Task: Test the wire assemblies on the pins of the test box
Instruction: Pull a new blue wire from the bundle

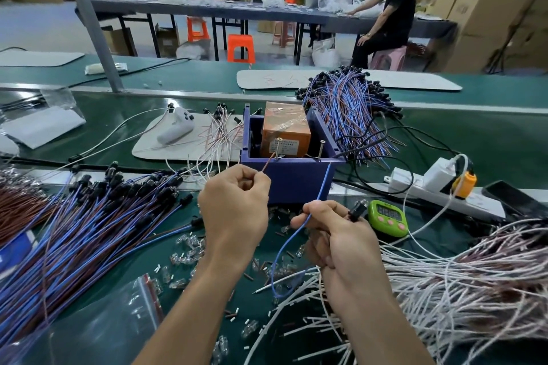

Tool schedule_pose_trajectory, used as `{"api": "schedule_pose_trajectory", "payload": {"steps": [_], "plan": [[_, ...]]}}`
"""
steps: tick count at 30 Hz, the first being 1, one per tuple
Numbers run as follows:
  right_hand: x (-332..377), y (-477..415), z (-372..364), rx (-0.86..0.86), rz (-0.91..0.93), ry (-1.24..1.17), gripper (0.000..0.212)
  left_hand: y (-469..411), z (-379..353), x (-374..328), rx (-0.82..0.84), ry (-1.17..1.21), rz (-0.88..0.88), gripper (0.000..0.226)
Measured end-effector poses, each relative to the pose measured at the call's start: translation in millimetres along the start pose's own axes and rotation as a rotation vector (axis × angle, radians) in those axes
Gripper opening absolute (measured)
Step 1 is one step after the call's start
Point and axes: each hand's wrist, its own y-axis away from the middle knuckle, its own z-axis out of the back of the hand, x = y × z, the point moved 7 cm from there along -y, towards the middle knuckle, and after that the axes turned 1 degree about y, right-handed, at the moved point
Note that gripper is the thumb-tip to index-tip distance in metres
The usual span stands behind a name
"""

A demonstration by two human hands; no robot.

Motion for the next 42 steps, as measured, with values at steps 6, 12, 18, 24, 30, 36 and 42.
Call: {"api": "schedule_pose_trajectory", "payload": {"steps": [6, 12, 18, 24, 30, 36, 42], "plan": [[-0.4, -1.6, 6.1, -0.061, 0.004, -0.008, 0.017, 0.0, -1.1, 2.0, -0.001, 0.010, -0.006, 0.024], [1.4, -10.6, 11.6, -0.145, -0.018, 0.035, 0.011, -0.4, -1.5, 2.9, 0.017, 0.032, -0.010, 0.025], [12.8, -26.8, 8.3, -0.208, -0.029, 0.120, 0.028, -1.4, -0.7, 2.2, 0.024, 0.035, -0.014, 0.026], [23.7, -38.9, 4.5, -0.215, -0.023, 0.168, 0.017, -2.3, -1.3, 2.2, 0.035, 0.035, -0.006, 0.029], [17.6, -43.7, 4.7, -0.218, -0.036, 0.214, 0.015, -2.0, -2.0, 1.6, 0.046, 0.041, 0.000, 0.027], [11.6, -44.8, 1.9, -0.187, -0.028, 0.251, 0.007, -2.7, -2.2, 1.0, 0.047, 0.037, -0.005, 0.027], [13.4, -45.2, 3.5, -0.193, -0.020, 0.255, 0.005, -2.9, -1.5, 1.7, 0.048, 0.026, 0.004, 0.028]]}}
